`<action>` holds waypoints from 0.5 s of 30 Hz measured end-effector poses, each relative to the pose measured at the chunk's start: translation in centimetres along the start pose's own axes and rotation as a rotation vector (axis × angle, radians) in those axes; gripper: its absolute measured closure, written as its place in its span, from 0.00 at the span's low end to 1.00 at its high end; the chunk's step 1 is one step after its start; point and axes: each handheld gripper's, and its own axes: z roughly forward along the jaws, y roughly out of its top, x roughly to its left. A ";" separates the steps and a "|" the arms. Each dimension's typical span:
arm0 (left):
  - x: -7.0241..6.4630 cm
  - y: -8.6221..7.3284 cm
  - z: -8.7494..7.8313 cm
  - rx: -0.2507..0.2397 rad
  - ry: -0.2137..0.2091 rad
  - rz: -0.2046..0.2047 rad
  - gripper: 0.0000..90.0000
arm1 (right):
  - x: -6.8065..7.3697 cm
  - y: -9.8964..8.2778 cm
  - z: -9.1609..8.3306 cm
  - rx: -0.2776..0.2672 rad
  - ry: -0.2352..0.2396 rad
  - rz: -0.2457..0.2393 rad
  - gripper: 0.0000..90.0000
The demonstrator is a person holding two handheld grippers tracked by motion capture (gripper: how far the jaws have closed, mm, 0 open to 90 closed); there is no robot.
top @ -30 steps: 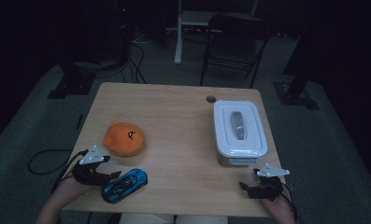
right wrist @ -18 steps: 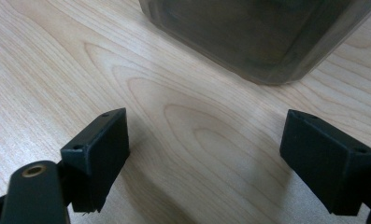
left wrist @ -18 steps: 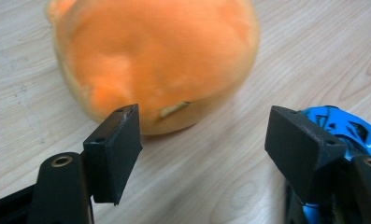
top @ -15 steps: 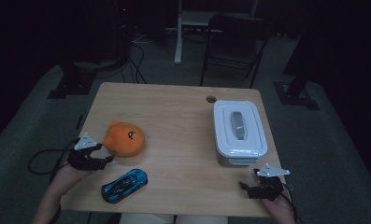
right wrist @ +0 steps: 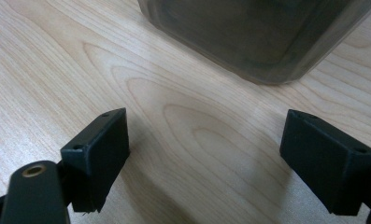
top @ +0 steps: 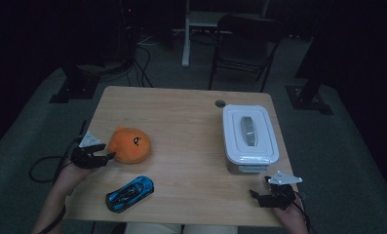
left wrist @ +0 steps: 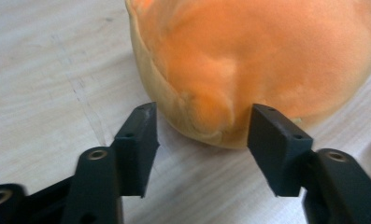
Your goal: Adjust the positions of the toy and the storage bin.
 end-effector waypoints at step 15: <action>-2.2 -0.9 -1.1 0.049 -0.075 0.070 0.88 | 0.0 0.0 0.0 0.000 0.000 0.000 0.17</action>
